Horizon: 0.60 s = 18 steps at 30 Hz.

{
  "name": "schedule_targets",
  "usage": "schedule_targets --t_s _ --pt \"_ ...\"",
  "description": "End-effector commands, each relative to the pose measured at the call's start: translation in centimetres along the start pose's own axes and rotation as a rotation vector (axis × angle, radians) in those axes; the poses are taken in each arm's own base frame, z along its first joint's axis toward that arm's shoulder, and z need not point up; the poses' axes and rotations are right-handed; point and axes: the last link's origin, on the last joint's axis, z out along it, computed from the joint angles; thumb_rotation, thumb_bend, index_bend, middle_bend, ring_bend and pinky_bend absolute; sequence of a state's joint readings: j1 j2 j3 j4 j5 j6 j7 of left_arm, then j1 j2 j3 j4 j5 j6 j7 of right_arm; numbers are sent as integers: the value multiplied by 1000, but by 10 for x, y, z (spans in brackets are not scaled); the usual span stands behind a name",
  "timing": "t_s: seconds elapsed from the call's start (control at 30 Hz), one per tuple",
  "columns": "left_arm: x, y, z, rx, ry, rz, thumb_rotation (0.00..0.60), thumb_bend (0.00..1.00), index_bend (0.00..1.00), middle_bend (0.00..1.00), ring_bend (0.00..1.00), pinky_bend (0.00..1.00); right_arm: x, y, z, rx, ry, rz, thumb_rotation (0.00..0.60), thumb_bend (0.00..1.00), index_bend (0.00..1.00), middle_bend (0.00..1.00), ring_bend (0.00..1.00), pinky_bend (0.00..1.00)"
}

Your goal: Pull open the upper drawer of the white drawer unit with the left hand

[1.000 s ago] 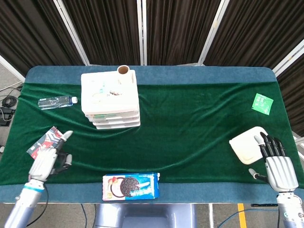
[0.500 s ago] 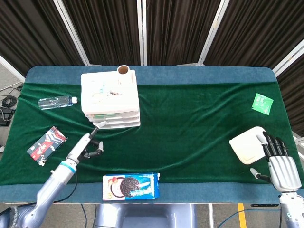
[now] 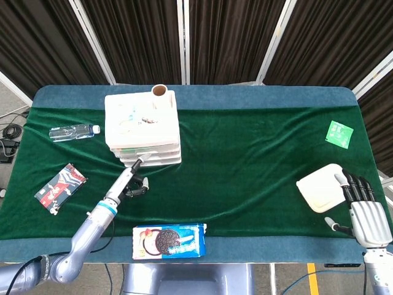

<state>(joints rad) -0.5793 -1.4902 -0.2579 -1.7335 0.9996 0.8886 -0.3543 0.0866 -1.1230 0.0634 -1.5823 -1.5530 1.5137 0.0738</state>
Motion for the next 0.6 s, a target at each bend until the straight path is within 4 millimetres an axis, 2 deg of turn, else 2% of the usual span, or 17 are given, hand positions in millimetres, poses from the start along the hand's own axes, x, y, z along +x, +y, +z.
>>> schedule_targets --t_s 0.03,0.6 --pt "-1 1 3 1 6 2 600 752 0 871 733 695 0 1 0 -1 1 2 600 18 12 0 0 0" --pt "-2 6 17 19 3 26 600 752 0 871 733 695 -1 0 0 2 -4 4 600 19 12 0 0 0"
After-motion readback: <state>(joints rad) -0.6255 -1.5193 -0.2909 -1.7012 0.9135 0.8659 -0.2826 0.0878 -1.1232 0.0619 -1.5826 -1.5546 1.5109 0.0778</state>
